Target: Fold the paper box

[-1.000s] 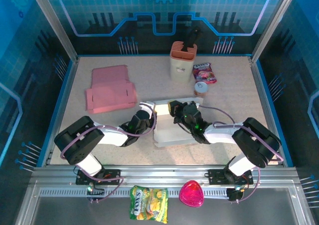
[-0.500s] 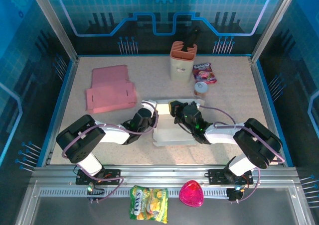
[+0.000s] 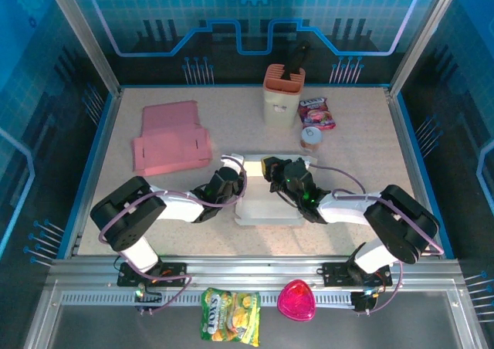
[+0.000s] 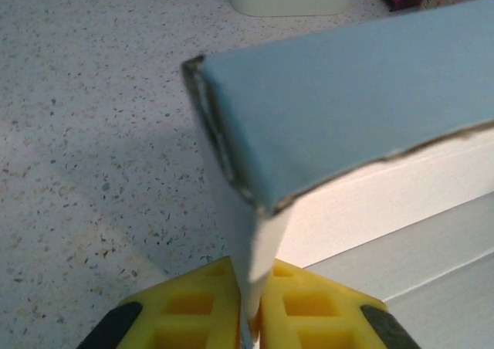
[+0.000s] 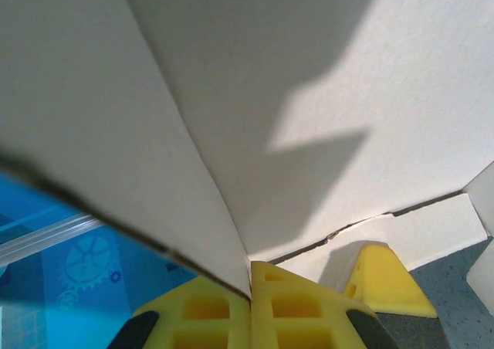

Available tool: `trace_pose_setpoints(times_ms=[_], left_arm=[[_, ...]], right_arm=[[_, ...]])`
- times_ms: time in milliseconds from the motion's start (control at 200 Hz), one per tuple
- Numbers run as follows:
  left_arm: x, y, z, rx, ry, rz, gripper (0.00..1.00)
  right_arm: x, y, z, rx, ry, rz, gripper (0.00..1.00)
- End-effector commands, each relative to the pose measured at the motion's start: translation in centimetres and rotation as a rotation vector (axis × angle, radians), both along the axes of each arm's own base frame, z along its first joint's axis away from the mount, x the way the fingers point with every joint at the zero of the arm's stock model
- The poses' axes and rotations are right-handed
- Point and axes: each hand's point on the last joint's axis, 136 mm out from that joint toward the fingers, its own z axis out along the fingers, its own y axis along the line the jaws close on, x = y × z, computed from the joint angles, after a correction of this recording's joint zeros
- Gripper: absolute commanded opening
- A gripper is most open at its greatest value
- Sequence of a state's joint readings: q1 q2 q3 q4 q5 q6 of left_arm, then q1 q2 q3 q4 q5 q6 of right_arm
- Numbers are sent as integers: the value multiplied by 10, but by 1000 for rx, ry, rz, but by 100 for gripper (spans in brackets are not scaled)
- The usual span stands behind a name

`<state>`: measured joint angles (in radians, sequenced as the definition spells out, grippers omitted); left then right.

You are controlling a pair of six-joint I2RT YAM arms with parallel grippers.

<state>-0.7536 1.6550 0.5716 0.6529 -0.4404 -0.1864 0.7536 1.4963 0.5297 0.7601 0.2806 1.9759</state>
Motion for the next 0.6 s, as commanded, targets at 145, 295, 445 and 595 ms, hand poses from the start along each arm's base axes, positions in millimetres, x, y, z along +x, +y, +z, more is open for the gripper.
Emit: trace_pose_setpoints(times_ms=[145, 295, 445, 595], left_arm=[[10, -47, 41, -83, -134, -201, 19], [13, -45, 41, -86, -143, -206, 19], [15, -43, 44, -78, -155, -221, 19], [15, -44, 47, -85, -166, -243, 2]], right_arm=[[-40, 16, -45, -70, 164, 171, 0], [-42, 17, -45, -71, 174, 185, 0], [-44, 13, -49, -79, 192, 186, 0], [-45, 12, -51, -80, 200, 184, 0]])
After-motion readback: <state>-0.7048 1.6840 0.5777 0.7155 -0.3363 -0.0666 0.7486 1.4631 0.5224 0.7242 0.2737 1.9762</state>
